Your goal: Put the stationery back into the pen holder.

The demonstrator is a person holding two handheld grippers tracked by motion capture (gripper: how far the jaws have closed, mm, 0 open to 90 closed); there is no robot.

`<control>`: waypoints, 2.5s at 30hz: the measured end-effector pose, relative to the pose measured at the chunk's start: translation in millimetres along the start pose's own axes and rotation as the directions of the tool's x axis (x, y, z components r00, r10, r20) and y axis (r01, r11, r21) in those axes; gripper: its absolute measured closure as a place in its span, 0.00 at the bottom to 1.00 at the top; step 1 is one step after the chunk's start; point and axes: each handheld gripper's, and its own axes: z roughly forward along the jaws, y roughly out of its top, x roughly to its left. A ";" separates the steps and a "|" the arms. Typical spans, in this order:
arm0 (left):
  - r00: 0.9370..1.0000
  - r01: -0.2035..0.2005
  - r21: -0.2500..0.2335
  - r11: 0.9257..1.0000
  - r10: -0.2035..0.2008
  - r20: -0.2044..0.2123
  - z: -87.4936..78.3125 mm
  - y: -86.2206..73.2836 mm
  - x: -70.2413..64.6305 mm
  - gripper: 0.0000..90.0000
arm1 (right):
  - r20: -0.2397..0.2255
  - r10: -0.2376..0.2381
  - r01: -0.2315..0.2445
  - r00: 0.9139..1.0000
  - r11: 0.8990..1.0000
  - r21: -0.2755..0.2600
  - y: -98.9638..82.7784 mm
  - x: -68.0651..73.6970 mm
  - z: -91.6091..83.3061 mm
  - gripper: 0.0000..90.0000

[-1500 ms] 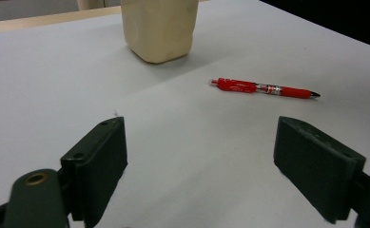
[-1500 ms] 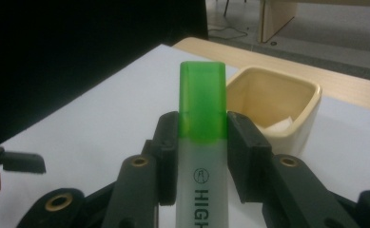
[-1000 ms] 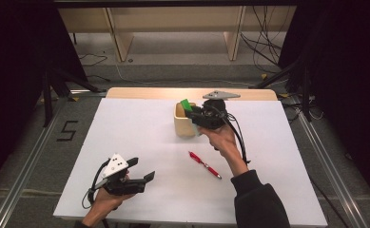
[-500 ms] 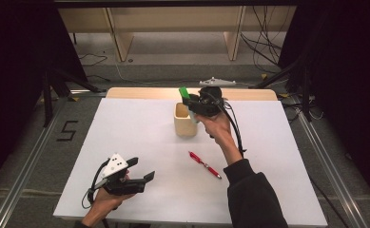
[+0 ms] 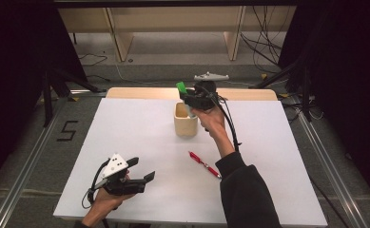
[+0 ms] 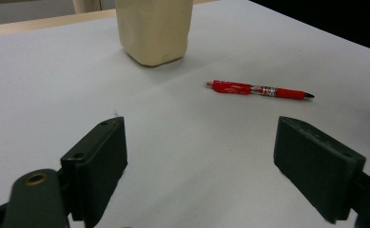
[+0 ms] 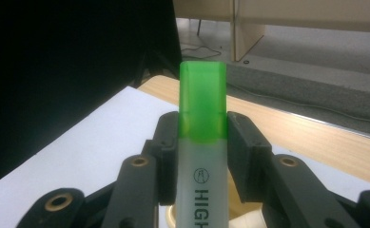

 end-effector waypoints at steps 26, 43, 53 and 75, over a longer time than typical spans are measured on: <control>1.000 0.002 -0.007 1.000 -0.002 0.005 -0.7 0.5 -0.6 0.20 | 0.075 -0.008 0.007 0.997 1.000 0.015 -2.6 -2.8 43.7 0.75; 1.000 0.003 -0.012 1.000 -0.003 0.005 -0.7 0.7 -0.7 0.20 | 0.097 0.000 0.000 0.995 1.000 0.003 -4.2 -8.0 46.3 0.75; 1.000 0.003 -0.009 1.000 -0.003 0.005 -0.6 0.6 -0.6 0.20 | 0.100 -0.005 0.003 0.995 1.000 0.020 -10.6 -9.6 53.4 0.75; 1.000 0.000 -0.008 1.000 0.000 0.005 -0.4 0.6 -0.6 0.20 | 0.109 -0.020 0.016 0.994 0.999 0.037 -23.9 -8.8 59.0 0.75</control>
